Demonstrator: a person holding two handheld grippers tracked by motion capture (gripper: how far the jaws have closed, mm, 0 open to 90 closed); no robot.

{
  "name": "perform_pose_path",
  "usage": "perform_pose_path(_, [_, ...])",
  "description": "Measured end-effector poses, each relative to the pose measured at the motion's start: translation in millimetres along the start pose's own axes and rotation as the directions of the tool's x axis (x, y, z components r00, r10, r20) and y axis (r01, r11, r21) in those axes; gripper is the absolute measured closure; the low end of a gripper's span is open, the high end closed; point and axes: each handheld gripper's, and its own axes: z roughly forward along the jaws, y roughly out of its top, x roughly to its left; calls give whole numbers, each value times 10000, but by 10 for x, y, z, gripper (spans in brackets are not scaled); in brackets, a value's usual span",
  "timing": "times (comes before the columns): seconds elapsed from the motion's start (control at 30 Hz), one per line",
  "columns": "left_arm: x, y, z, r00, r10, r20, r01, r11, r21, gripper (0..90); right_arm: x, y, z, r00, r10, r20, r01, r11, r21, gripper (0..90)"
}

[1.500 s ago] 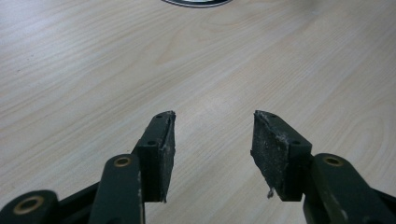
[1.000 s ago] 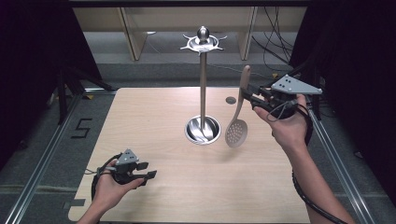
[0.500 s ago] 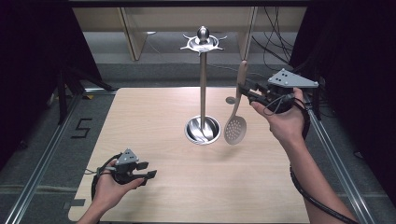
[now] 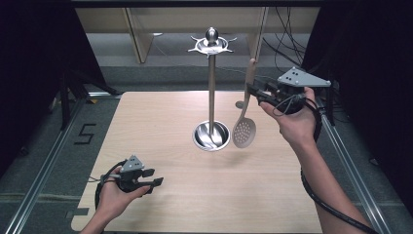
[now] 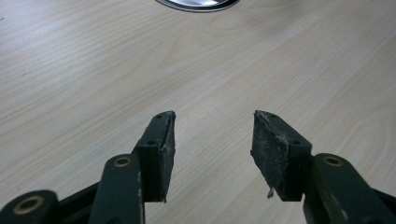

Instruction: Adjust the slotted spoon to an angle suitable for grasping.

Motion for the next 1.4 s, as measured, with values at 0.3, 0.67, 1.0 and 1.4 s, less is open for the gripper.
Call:
perform_pose_path(0.3, [16, 5, -8, 9997, 232, -20, -232, 9997, 57, 481, 10, 34, 31, 10000, 88, 0, -88, 10000, -41, 693])
perform_pose_path(0.67, [18, 8, -11, 9997, 250, -33, -250, 9997, 28, 482, 15, 71, 63, 10000, -6, 15, 6, 9999, -157, 693])
perform_pose_path(1.0, [30, 23, -15, 9995, 328, -43, -328, 9995, -44, 482, 37, 101, 91, 9998, 192, -49, -193, 9996, -197, 693])
perform_pose_path(1.4, [16, 58, 15, 9991, 424, -52, -424, 9991, -1, 482, 32, 122, 102, 9993, 367, -81, -368, 9992, -140, 693])
